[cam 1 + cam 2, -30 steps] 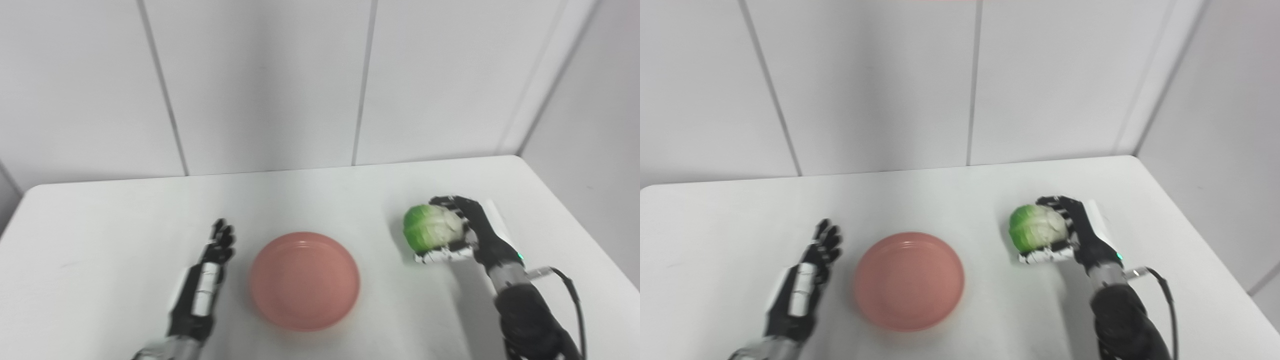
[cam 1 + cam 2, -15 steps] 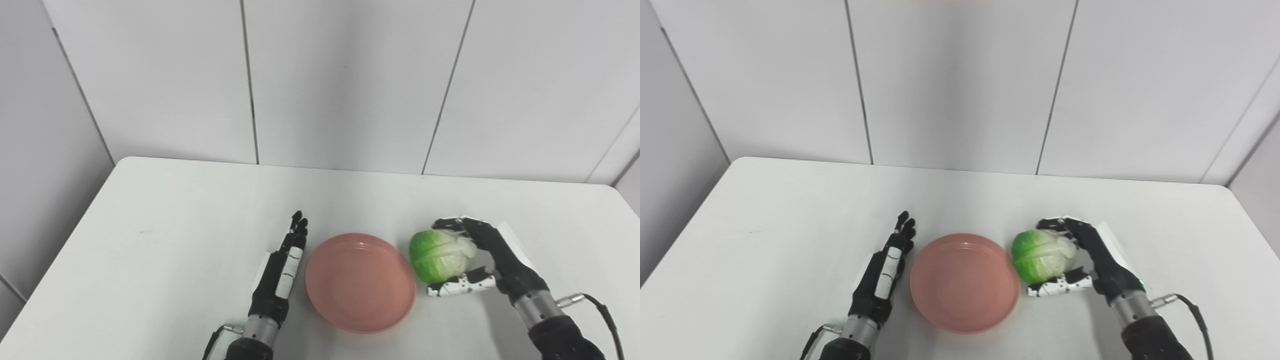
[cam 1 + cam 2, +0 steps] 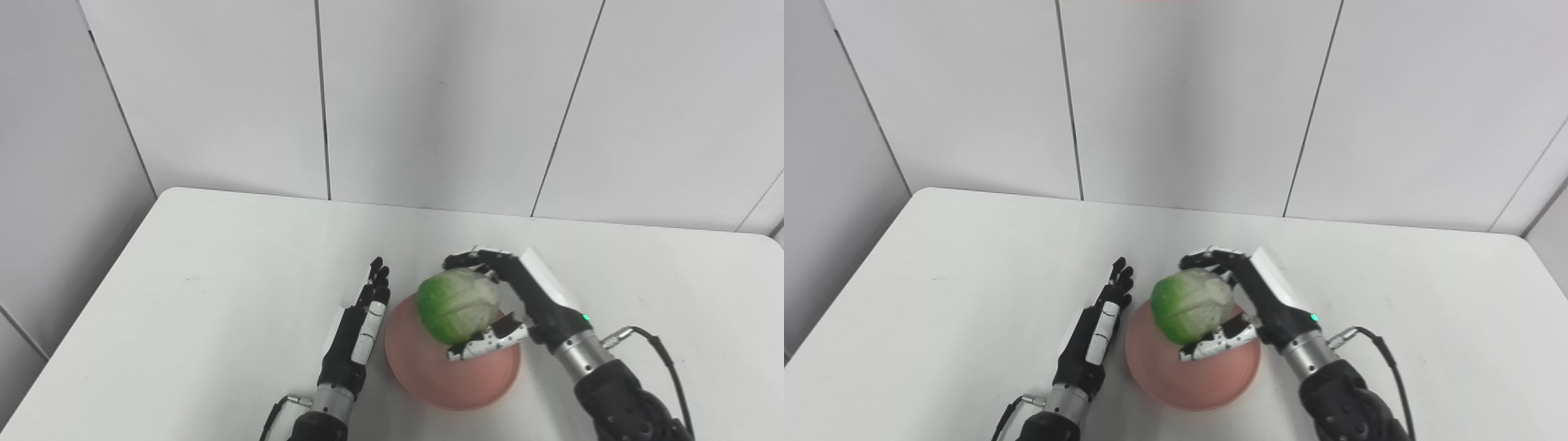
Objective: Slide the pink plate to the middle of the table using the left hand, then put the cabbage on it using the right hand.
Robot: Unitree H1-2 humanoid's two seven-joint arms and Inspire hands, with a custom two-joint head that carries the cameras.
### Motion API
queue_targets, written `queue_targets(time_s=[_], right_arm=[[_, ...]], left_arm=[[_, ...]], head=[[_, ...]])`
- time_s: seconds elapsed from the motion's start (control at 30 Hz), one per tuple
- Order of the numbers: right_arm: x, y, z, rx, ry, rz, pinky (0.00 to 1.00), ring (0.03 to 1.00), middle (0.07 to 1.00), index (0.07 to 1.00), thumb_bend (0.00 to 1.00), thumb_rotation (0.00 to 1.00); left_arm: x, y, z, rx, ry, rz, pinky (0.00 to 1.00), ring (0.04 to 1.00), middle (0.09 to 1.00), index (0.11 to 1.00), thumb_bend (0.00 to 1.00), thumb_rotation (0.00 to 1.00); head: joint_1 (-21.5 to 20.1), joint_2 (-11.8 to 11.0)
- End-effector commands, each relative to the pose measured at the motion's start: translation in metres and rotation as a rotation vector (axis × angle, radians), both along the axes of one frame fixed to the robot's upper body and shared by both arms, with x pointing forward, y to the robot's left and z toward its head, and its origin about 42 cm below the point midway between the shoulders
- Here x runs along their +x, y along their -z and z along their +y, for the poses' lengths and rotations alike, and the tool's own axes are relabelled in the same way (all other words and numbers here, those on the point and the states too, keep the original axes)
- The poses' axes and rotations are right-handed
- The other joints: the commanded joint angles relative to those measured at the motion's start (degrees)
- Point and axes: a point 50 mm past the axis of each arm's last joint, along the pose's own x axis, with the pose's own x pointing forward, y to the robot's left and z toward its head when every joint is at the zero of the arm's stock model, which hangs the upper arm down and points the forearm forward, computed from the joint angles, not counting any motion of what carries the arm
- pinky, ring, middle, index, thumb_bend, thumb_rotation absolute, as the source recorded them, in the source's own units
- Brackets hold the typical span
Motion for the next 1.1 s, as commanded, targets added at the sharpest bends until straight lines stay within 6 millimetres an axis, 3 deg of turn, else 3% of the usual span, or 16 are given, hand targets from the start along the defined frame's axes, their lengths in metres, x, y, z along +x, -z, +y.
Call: queue_targets(time_s=[0.0,0.17,0.27,0.4,0.67,0.77,0.83,1.0,1.03,1.07], right_arm=[[0.008,-0.014,0.008,-0.033,0.007,-0.075,0.34,0.418,0.509,0.498,0.52,0.00],[0.013,0.011,0.019,-0.170,0.008,-0.175,0.41,0.413,0.499,0.507,0.52,0.00],[0.018,0.024,0.024,-0.180,-0.008,-0.173,0.33,0.406,0.511,0.502,0.52,0.00],[0.023,0.036,0.027,-0.209,-0.004,-0.152,0.34,0.415,0.536,0.486,0.51,0.00],[0.027,0.032,0.026,-0.256,0.034,-0.148,0.31,0.390,0.501,0.519,0.51,0.00],[0.026,0.030,0.023,-0.271,0.050,-0.151,0.37,0.402,0.492,0.518,0.51,0.00],[0.025,0.026,0.021,-0.273,0.060,-0.178,0.48,0.414,0.481,0.514,0.52,0.00],[0.023,0.017,0.013,-0.309,0.072,-0.192,0.42,0.404,0.478,0.537,0.52,0.00],[0.023,0.013,0.011,-0.336,0.057,-0.178,0.43,0.443,0.480,0.532,0.52,0.00],[0.022,0.009,0.009,-0.369,0.041,-0.160,0.49,0.563,0.576,0.511,0.52,0.07]], left_arm=[[0.002,-0.011,0.002,-0.013,-0.009,-0.042,1.00,1.000,1.000,1.000,0.74,1.00],[-0.001,-0.010,0.010,-0.001,-0.018,-0.055,1.00,1.000,1.000,1.000,0.75,1.00],[-0.003,-0.010,0.014,-0.011,-0.023,-0.056,1.00,1.000,1.000,1.000,0.74,1.00],[-0.006,-0.011,0.020,-0.011,-0.040,-0.059,1.00,1.000,1.000,1.000,0.74,1.00],[-0.011,-0.017,0.028,-0.050,-0.070,-0.079,1.00,1.000,1.000,1.000,0.73,1.00],[-0.012,-0.019,0.028,-0.051,-0.070,-0.091,1.00,1.000,1.000,1.000,0.72,1.00],[-0.013,-0.021,0.028,-0.058,-0.071,-0.099,1.00,1.000,1.000,1.000,0.71,1.00],[-0.012,-0.022,0.028,-0.056,-0.072,-0.102,1.00,1.000,1.000,1.000,0.71,1.00],[-0.012,-0.022,0.028,-0.052,-0.068,-0.101,1.00,1.000,1.000,1.000,0.71,1.00],[-0.012,-0.022,0.028,-0.051,-0.065,-0.100,1.00,1.000,1.000,1.000,0.71,1.00]], head=[[-0.03,0.03],[-0.96,0.13],[-1.37,0.19],[-2.42,0.38],[-4.96,0.62],[-5.32,0.68],[-5.73,0.69],[-6.10,0.80],[-6.16,0.77],[-6.16,0.77]])
